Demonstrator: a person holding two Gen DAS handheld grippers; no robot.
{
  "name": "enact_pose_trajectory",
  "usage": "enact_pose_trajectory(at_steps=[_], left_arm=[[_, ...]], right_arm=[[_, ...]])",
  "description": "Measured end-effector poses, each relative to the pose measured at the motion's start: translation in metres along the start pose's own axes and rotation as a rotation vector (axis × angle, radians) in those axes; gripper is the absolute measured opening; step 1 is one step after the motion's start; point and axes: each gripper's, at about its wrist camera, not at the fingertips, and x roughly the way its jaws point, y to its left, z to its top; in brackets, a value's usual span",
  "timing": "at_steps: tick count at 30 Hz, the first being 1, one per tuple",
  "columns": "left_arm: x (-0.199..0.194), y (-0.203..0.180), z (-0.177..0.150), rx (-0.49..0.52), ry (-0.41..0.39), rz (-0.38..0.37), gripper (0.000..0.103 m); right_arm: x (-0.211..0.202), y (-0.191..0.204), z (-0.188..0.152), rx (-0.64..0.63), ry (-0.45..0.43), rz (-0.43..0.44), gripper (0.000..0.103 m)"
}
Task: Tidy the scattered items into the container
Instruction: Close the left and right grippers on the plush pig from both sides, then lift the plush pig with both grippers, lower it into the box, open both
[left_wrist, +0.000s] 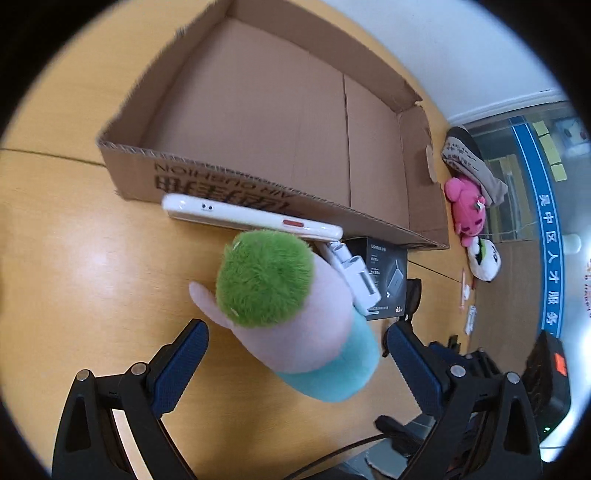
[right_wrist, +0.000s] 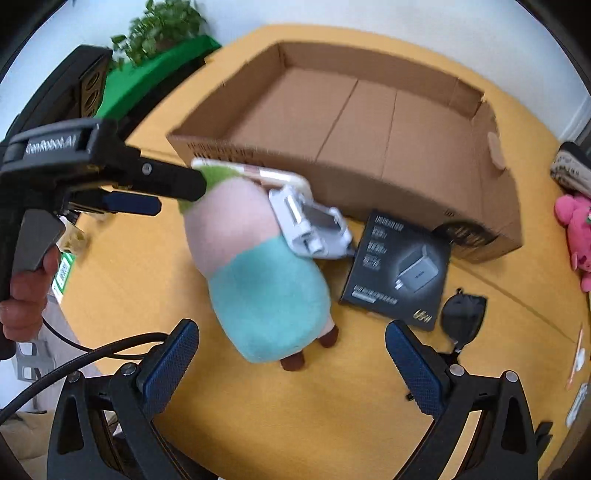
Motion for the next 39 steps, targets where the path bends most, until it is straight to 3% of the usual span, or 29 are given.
enact_pose_trajectory(at_steps=[5, 10, 15, 19, 21, 25, 32, 39], left_arm=[[0.021, 0.019, 0.005, -0.03, -0.005, -0.015, 0.098], [0.022, 0.027, 0.002, -0.035, -0.073, -0.012, 0.098], [0.034, 0.028, 0.005, -0.019, -0.093, -0.059, 0.097], [0.04, 0.02, 0.005, 0.015, -0.094, -0.079, 0.083], [0.036, 0.017, 0.004, 0.021, -0.101, -0.072, 0.078], [0.009, -0.011, -0.002, 0.08, -0.1, -0.03, 0.072], [-0.088, -0.078, -0.018, 0.154, -0.174, 0.006, 0.072], [-0.103, -0.1, 0.023, 0.199, -0.227, 0.005, 0.072]], right_arm=[[0.032, -0.003, -0.002, 0.008, 0.036, 0.006, 0.101], [0.051, 0.003, 0.007, -0.077, -0.019, 0.035, 0.101], [0.073, -0.001, 0.008, -0.057, -0.02, 0.136, 0.101], [0.083, 0.005, 0.008, -0.078, -0.004, 0.134, 0.098], [0.082, 0.003, 0.009, -0.067, -0.001, 0.141, 0.088], [0.06, 0.006, 0.008, -0.018, -0.002, 0.173, 0.079], [-0.047, 0.019, 0.017, -0.007, -0.069, 0.212, 0.079], [-0.077, 0.012, 0.051, 0.003, -0.141, 0.204, 0.079]])
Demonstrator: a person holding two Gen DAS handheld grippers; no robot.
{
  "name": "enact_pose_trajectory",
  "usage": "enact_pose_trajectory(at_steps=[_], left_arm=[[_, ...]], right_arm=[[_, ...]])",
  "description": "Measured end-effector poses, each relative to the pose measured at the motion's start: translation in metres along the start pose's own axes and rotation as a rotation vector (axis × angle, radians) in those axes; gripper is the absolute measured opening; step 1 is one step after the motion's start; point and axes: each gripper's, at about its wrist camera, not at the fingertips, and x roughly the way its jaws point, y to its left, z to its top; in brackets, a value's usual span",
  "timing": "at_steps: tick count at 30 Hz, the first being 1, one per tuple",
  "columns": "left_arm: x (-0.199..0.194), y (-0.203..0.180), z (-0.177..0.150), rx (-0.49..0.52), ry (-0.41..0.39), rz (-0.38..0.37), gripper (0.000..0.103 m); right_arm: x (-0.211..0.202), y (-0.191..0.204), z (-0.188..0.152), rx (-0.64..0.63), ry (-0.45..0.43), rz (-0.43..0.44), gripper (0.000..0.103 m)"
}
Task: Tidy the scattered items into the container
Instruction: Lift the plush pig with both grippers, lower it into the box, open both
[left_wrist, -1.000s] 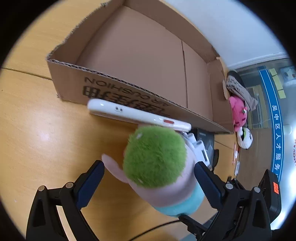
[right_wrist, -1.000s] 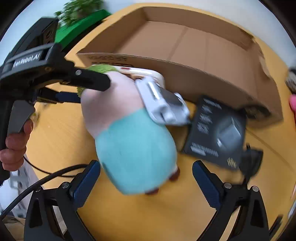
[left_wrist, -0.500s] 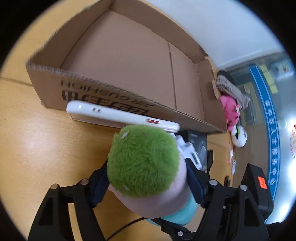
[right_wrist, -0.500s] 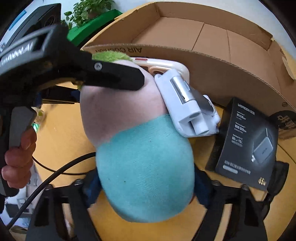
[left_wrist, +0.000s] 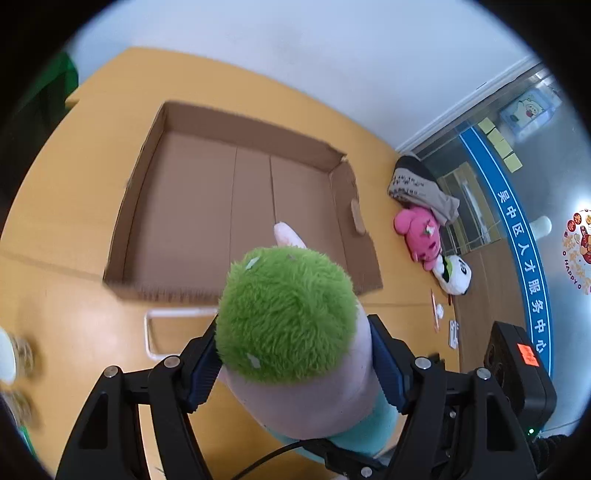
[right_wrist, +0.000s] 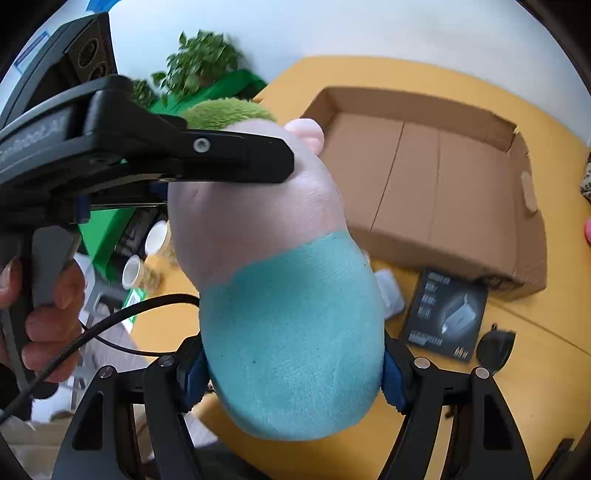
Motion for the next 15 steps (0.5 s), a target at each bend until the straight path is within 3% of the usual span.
enact_pose_trajectory(at_steps=[7, 15], left_arm=[[0.013, 0.019, 0.071, 0.052, -0.05, -0.012, 0.072], [0.02, 0.039, 0.185, 0.134, -0.038, 0.007, 0.072]], right_arm=[[0.023, -0.01, 0.057, -0.009, -0.055, -0.022, 0.079], [0.049, -0.019, 0.168, 0.119, -0.084, -0.005, 0.079]])
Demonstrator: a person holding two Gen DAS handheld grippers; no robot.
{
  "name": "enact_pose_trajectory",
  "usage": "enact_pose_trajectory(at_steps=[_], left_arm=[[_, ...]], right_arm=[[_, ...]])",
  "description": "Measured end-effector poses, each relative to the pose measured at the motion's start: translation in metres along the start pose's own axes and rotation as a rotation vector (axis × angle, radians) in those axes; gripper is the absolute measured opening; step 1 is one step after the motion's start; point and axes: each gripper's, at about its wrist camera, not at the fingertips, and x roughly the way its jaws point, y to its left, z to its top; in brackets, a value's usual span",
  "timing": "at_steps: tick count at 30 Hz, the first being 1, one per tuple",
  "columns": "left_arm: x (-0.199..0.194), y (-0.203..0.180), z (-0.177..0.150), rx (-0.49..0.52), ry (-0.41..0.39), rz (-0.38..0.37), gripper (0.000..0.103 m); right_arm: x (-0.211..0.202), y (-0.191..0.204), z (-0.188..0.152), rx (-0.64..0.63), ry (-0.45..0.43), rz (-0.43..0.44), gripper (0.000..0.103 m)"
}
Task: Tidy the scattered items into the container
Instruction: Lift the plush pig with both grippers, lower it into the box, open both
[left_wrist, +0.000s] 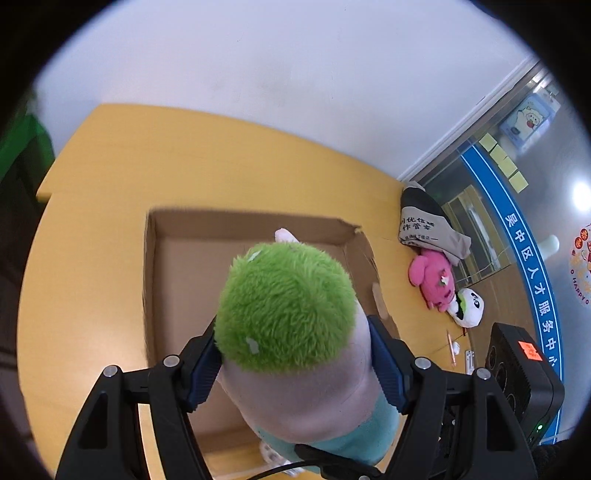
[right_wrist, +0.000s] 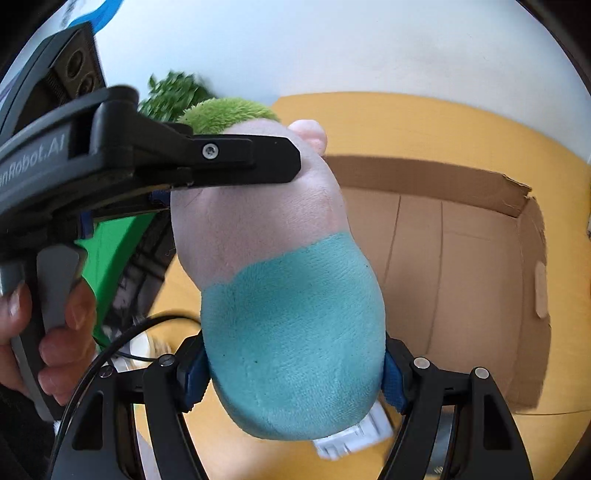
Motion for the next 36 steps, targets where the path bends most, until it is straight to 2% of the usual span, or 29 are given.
enact_pose_trajectory(at_steps=[7, 14, 16, 22, 27, 36], left_arm=[[0.036, 0.034, 0.069, 0.037, 0.066, 0.007, 0.072], [0.093, 0.074, 0.099, 0.01, 0.138, -0.019, 0.071], [0.114, 0.088, 0.101, 0.003, 0.176, -0.021, 0.071], [0.17, 0.12, 0.091, -0.006, 0.271, -0.024, 0.071], [0.202, 0.139, 0.078, -0.013, 0.318, -0.01, 0.071], [0.217, 0.146, 0.081, 0.028, 0.316, 0.003, 0.071]], right_arm=[[0.041, -0.007, 0.067, 0.092, 0.023, 0.001, 0.079], [0.101, -0.022, 0.11, 0.152, 0.093, -0.022, 0.079], [0.117, -0.043, 0.11, 0.174, 0.119, -0.015, 0.079], [0.176, -0.059, 0.104, 0.272, 0.197, 0.01, 0.079], [0.21, -0.063, 0.093, 0.344, 0.228, 0.025, 0.079], [0.234, -0.058, 0.091, 0.441, 0.192, 0.033, 0.079]])
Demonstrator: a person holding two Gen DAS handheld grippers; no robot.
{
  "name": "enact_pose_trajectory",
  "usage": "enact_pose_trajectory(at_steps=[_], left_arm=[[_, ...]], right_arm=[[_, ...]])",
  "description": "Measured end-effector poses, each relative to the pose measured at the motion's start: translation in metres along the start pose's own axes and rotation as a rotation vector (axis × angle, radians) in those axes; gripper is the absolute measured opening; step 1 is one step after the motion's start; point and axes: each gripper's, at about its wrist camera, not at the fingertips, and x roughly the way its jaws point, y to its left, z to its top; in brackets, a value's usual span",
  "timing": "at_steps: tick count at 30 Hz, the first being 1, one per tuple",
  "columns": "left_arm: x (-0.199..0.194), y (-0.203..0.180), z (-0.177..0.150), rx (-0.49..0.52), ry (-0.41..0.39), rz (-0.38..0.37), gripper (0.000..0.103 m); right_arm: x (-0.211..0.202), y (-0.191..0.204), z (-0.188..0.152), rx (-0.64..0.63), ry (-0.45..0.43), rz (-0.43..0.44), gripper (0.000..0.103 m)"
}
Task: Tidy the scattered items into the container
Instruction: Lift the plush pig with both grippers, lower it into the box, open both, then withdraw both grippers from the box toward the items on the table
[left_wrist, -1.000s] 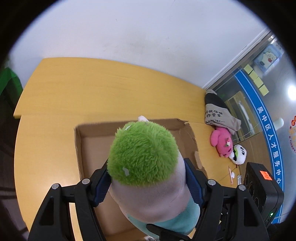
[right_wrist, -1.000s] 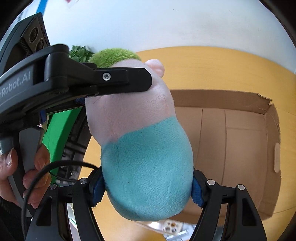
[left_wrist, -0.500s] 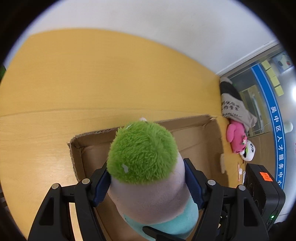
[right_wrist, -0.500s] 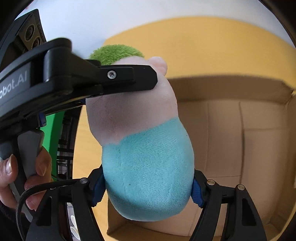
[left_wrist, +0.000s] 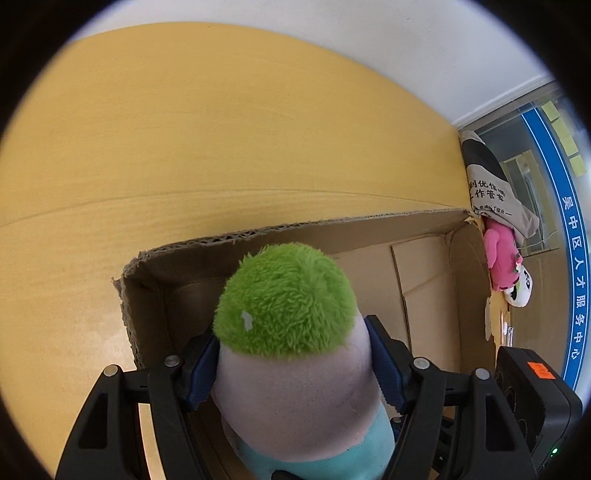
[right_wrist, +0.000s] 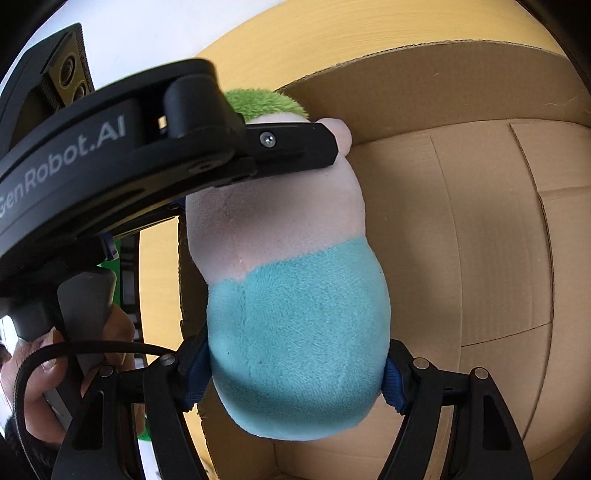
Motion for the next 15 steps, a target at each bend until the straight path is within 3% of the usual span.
enact_pose_trajectory(at_steps=[2, 5, 7, 12, 15], left_arm=[[0.0, 0.001, 0.003, 0.008, 0.008, 0.019, 0.072], [-0.003, 0.008, 0.009, -0.02, 0.03, 0.024, 0.077], [-0.016, 0.011, 0.01, -0.049, 0.02, -0.001, 0.076], [-0.099, 0.0, -0.01, -0.042, -0.152, 0.007, 0.075], [-0.153, -0.016, -0.041, -0.015, -0.232, 0.06, 0.077]], right_arm=[[0.002, 0.003, 0.002, 0.008, -0.002, 0.002, 0.079], [0.008, 0.007, 0.004, -0.015, 0.012, -0.025, 0.092], [0.005, 0.009, 0.004, -0.053, 0.025, -0.032, 0.094], [-0.027, 0.012, -0.013, -0.196, 0.063, -0.073, 0.095], [-0.055, 0.015, -0.04, -0.384, 0.039, -0.193, 0.1]])
